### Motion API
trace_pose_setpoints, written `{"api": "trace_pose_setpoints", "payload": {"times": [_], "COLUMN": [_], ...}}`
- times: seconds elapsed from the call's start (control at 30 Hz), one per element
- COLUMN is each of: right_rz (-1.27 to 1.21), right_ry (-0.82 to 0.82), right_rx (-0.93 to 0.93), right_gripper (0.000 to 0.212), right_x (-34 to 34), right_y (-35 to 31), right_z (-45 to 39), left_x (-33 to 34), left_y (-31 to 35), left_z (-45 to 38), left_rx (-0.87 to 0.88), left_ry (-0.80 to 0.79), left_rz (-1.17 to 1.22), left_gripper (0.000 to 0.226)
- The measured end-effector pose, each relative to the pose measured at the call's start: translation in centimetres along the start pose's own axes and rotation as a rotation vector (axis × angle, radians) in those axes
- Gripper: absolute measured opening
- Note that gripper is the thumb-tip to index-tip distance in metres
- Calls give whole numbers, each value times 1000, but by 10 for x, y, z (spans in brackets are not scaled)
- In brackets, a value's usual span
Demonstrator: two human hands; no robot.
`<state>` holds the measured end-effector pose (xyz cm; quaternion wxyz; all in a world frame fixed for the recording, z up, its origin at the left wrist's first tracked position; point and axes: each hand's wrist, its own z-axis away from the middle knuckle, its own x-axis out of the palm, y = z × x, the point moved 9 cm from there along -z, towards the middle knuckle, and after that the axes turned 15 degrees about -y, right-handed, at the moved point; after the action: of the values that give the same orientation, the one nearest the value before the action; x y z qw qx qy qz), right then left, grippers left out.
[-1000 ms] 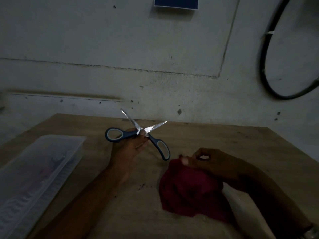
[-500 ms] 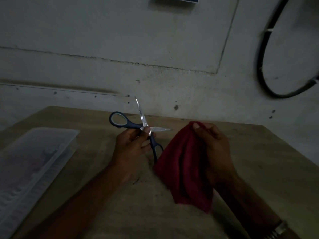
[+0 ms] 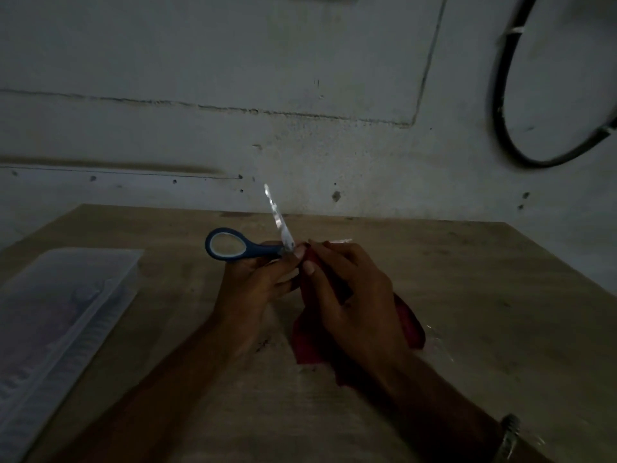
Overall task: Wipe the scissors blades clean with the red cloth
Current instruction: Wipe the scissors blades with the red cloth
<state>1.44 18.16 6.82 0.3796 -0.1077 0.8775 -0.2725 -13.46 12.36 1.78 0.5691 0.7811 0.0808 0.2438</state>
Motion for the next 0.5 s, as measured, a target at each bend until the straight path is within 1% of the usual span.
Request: {"api": "trace_pose_setpoints", "payload": {"times": [0.13, 0.2, 0.3, 0.4, 0.5], "right_rz": [70, 64, -73, -183, -243], "right_ry": [-30, 26, 136, 166, 192], "right_rx": [-28, -26, 78, 192, 228], "right_gripper": [31, 29, 18, 12, 9], "right_x": [3, -4, -17, -19, -22], "right_y": [-1, 4, 18, 28, 33], "right_z": [-1, -2, 0, 2, 1], "left_x": [2, 5, 6, 8, 9], "left_y": [-1, -1, -5, -8, -10], "left_z": [1, 1, 1, 1, 1], "left_rx": [-21, -19, -31, -52, -64], "left_ry": [-40, -44, -19, -44, -43], "left_rz": [-3, -5, 24, 24, 55], "left_gripper": [26, 29, 32, 38, 41]}}
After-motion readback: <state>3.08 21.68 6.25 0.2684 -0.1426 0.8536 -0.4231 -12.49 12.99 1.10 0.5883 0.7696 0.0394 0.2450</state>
